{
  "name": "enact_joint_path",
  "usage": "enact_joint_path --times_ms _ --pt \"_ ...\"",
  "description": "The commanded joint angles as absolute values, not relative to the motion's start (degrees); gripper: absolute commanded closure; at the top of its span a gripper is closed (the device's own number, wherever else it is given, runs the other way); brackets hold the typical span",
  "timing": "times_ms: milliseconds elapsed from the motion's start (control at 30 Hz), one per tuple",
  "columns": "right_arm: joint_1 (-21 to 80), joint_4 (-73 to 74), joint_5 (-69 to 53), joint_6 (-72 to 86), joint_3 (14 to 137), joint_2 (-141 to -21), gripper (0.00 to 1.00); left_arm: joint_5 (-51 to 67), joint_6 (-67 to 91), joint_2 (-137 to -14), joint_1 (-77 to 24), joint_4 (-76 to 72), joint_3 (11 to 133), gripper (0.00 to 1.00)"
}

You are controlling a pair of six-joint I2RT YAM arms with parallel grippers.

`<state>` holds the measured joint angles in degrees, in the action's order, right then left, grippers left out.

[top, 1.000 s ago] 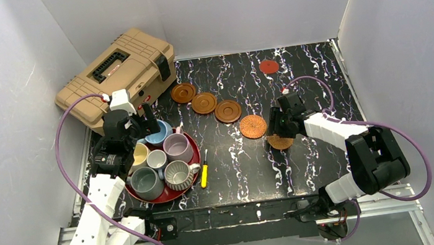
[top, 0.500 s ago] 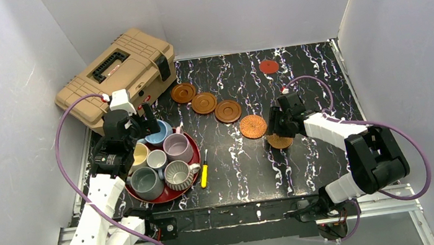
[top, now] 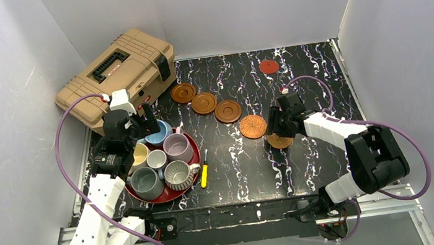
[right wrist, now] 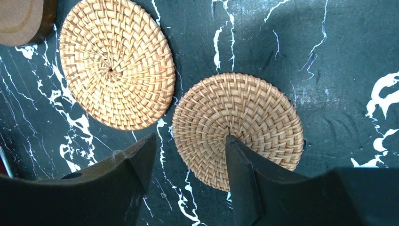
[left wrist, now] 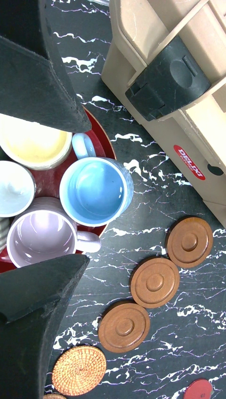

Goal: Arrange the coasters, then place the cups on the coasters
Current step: Move the coaster to the center of the board.

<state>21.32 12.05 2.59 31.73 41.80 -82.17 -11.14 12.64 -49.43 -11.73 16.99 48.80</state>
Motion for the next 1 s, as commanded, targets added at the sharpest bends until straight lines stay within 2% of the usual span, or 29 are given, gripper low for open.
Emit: enact_joint_path --times_ms 0,367,633,867,967 --pt "21.00 13.24 1.93 31.43 44.45 -80.54 0.35 -11.16 12.49 -49.41 -11.43 17.58 50.09 0.01" --pt "20.92 16.66 5.78 27.51 51.30 -79.66 0.33 -10.90 12.57 -49.48 -11.43 17.49 50.08 0.01" --pt "20.92 21.62 13.06 18.66 66.46 -90.66 0.33 -10.81 12.71 -49.48 -11.43 17.56 50.10 0.01" --pt "19.72 23.38 16.28 13.89 80.91 -103.00 0.15 -11.27 12.39 -49.70 -11.43 17.67 50.12 0.01" --pt "18.56 23.98 14.96 13.22 86.54 -108.28 0.03 -11.42 12.32 -49.75 -11.43 17.77 50.25 0.01"
